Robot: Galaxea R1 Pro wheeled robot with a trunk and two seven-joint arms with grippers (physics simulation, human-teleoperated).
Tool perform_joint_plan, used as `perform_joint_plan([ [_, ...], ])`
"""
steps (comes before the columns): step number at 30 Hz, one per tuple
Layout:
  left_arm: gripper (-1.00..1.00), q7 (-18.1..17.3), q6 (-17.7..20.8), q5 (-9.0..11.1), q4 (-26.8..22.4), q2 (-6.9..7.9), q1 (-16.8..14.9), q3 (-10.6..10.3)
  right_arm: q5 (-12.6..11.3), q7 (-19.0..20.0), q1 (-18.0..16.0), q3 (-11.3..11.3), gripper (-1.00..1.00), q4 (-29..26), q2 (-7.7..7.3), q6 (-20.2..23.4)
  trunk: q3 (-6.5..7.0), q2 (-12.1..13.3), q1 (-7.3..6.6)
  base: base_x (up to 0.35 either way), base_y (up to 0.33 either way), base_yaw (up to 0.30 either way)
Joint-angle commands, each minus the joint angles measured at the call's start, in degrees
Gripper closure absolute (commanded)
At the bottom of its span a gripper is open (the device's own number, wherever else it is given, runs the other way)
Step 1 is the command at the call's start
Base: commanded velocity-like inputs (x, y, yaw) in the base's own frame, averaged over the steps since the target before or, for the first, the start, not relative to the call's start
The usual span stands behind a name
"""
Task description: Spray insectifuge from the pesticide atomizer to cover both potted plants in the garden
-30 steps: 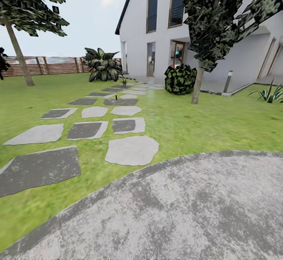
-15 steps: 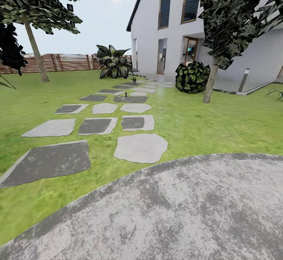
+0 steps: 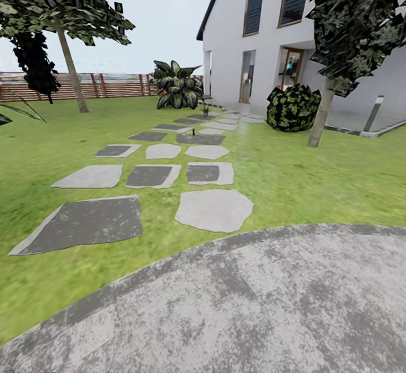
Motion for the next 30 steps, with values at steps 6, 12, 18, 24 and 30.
perform_joint_plan([
  [6,-1.00,0.09,-0.14,-0.05,0.29,-0.04,0.04,0.03,-0.04,0.03,-0.02,-0.01,-1.00,-0.13,0.22,-0.17,-0.12,-0.02,-0.01,0.096,0.000,0.029],
  [12,-1.00,0.08,-0.19,-0.06,0.31,0.02,0.07,0.04,0.03,-0.04,-0.02,-0.09,-1.00,-0.01,0.20,-0.17,-0.13,-0.02,-0.01,0.302,0.000,0.002],
  [18,-1.00,-0.04,-0.22,-0.07,0.32,-0.05,0.12,-0.29,0.03,-0.14,-0.02,-0.19,-1.00,0.05,-0.06,-0.19,-0.13,-0.02,-0.01,0.330,0.000,0.000],
  [24,-1.00,-0.06,-0.27,-0.06,1.52,0.01,0.06,-1.50,-0.10,-0.14,-0.02,-0.38,-1.00,0.04,-0.10,-0.26,-0.13,-0.02,-0.01,0.331,0.000,0.000],
  [30,-1.00,-0.09,-0.29,-0.07,1.87,0.02,0.04,-1.67,-0.41,-0.14,-0.02,-0.57,-1.00,0.01,-0.10,-0.19,-0.13,-0.02,-0.01,0.326,0.000,0.000],
])
